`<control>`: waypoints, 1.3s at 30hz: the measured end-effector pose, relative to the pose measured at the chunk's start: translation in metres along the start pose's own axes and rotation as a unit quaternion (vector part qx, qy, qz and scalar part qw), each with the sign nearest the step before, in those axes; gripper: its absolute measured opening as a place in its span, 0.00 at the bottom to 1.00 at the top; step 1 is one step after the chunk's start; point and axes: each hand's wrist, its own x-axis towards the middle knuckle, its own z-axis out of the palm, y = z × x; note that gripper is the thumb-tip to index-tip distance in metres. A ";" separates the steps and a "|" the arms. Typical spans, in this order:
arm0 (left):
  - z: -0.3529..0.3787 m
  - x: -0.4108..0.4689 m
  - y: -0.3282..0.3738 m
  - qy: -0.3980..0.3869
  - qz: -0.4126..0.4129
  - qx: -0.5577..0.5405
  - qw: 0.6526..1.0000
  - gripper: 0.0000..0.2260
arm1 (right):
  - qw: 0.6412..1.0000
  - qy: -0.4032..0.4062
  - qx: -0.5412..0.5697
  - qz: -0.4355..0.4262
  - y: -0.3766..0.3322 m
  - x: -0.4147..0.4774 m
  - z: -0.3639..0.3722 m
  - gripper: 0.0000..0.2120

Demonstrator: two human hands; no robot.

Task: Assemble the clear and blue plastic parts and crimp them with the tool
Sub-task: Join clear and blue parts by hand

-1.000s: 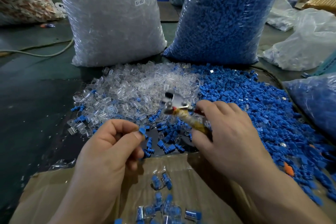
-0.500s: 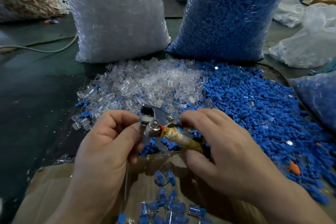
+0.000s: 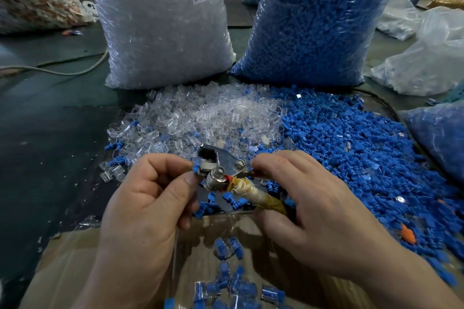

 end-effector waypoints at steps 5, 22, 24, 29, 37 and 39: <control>-0.001 0.001 -0.002 0.001 0.018 0.001 1.000 0.07 | 1.000 0.004 0.010 -0.003 -0.001 -0.001 -0.001 0.26; -0.005 -0.002 0.000 -0.034 0.002 0.037 0.999 0.07 | 0.999 -0.002 -0.054 -0.001 -0.004 0.003 -0.003 0.24; -0.005 -0.002 -0.001 -0.028 0.006 0.035 0.999 0.06 | 0.999 -0.001 -0.046 0.003 -0.005 0.004 -0.005 0.24; -0.002 -0.005 0.000 -0.004 0.012 0.067 0.998 0.06 | 0.999 -0.016 -0.033 0.021 -0.006 0.001 -0.005 0.22; -0.005 -0.003 0.001 -0.016 -0.087 0.177 0.980 0.05 | 0.979 0.008 -0.164 0.121 0.017 0.009 0.001 0.31; -0.002 -0.007 -0.001 -0.042 -0.095 0.199 0.975 0.05 | 0.974 -0.018 -0.181 0.137 0.022 0.015 0.002 0.31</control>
